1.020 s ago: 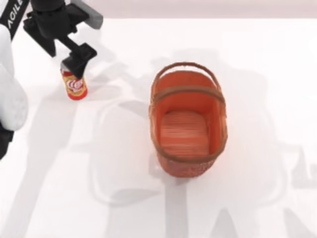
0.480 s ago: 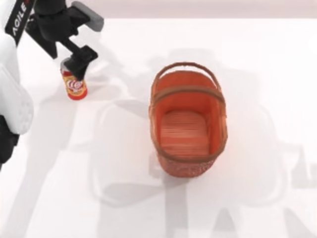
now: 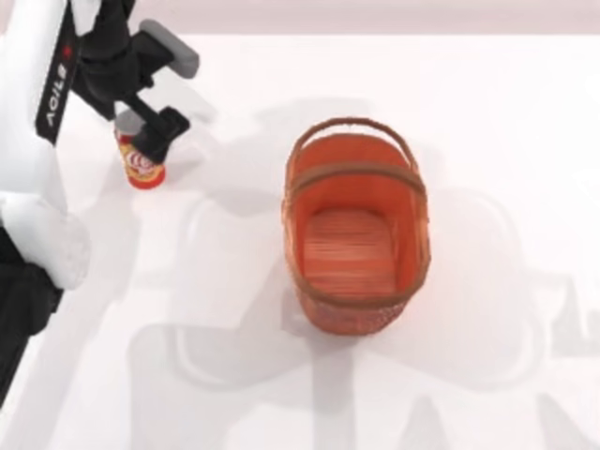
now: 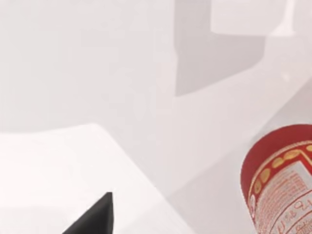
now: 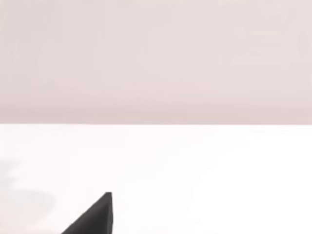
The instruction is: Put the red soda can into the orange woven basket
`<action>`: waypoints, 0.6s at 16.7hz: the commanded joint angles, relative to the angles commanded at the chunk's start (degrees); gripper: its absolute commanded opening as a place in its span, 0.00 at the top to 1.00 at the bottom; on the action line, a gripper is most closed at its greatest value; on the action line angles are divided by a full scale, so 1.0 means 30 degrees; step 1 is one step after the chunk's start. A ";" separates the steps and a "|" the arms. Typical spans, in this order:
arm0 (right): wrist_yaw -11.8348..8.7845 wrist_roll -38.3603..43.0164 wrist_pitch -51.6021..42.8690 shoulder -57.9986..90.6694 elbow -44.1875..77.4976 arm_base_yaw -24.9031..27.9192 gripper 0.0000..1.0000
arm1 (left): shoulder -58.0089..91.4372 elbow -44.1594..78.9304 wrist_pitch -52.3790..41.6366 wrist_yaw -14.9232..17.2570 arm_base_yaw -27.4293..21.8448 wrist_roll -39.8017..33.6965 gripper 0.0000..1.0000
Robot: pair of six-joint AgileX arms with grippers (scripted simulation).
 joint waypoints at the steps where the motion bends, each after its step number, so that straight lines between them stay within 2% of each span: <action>1: 0.0000 0.0000 0.0000 0.0000 0.0000 0.0000 0.00 | 0.0224 0.0306 -0.0104 0.0004 0.0000 0.0000 0.00; 5: 0.0000 0.0000 0.0000 0.0000 0.0000 0.0000 0.00 | 0.0300 0.0409 -0.0140 0.0005 -0.0001 0.0001 0.00; 10: 0.0000 0.0000 0.0000 0.0000 0.0000 0.0000 0.00 | 0.0300 0.0409 -0.0140 0.0005 -0.0001 0.0001 0.38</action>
